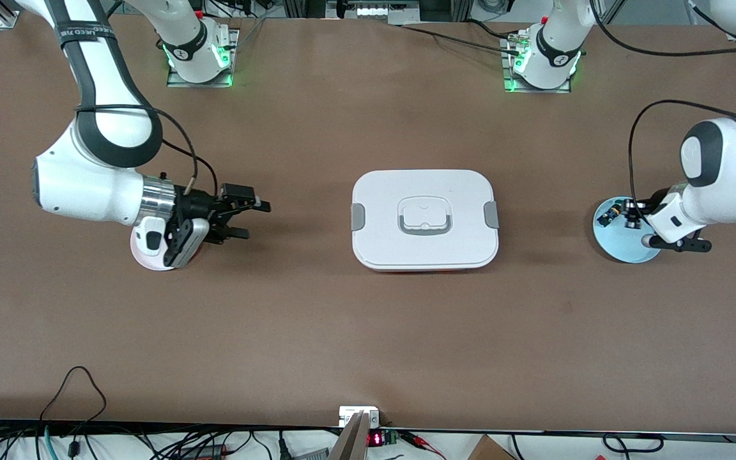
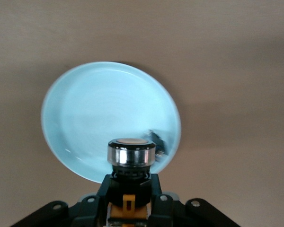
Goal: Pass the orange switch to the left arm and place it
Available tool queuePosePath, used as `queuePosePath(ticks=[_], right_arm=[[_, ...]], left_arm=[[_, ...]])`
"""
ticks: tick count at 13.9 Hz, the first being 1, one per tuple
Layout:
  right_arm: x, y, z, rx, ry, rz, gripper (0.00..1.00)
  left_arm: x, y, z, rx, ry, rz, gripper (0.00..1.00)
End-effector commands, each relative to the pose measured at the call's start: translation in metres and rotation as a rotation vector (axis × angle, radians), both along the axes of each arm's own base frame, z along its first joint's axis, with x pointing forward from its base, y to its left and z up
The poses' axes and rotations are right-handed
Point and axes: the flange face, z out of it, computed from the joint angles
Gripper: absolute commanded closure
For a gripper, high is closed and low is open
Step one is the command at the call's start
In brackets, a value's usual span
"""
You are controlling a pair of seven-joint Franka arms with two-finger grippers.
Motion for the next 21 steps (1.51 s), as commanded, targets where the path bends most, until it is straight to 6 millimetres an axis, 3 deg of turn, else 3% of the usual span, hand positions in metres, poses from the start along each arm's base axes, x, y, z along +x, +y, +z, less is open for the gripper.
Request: queuePosePath(ticks=[1, 5, 8, 10, 11, 12, 14, 16, 17, 19, 21], right_arm=[[-0.016, -0.018, 0.011, -0.145, 0.211, -0.109, 0.0], [-0.029, -0.047, 0.027, -0.528, 0.315, -0.111, 0.0], [-0.026, -0.067, 0.066, -0.774, 0.305, -0.088, 0.0], [-0.023, -0.087, 0.101, -0.907, 0.23, -0.077, 0.0], [-0.021, -0.1, 0.12, -0.923, 0.197, -0.11, 0.0], [-0.015, -0.13, 0.132, -0.922, 0.186, -0.174, 0.0], [-0.005, -0.149, 0.155, -0.897, 0.128, -0.246, 0.0], [0.001, -0.175, 0.162, -0.891, 0.1, -0.318, 0.0], [-0.001, -0.195, 0.172, -0.851, 0.088, -0.373, 0.0], [-0.011, -0.221, 0.168, -0.806, 0.121, -0.402, 0.0], [-0.024, -0.231, 0.163, -0.788, 0.043, -0.361, 0.0]], left_arm=[[0.013, 0.031, -0.031, 0.049, -0.029, -0.01, 1.0], [0.013, 0.049, -0.063, 0.055, -0.055, -0.031, 1.0], [0.013, 0.054, -0.086, 0.056, -0.071, -0.047, 0.97], [0.012, 0.053, -0.087, 0.057, -0.069, -0.048, 0.93], [0.012, 0.053, -0.085, 0.056, -0.07, -0.054, 0.83], [0.012, 0.053, -0.086, 0.055, -0.067, -0.055, 0.6], [0.012, 0.054, -0.083, 0.048, -0.068, -0.084, 0.0], [0.013, 0.06, -0.057, 0.054, -0.093, -0.076, 0.0], [0.017, 0.06, -0.033, 0.062, -0.129, -0.076, 0.0], [0.02, 0.046, 0.028, 0.061, -0.148, -0.077, 0.0], [0.026, 0.013, 0.105, 0.067, -0.19, -0.113, 0.0]])
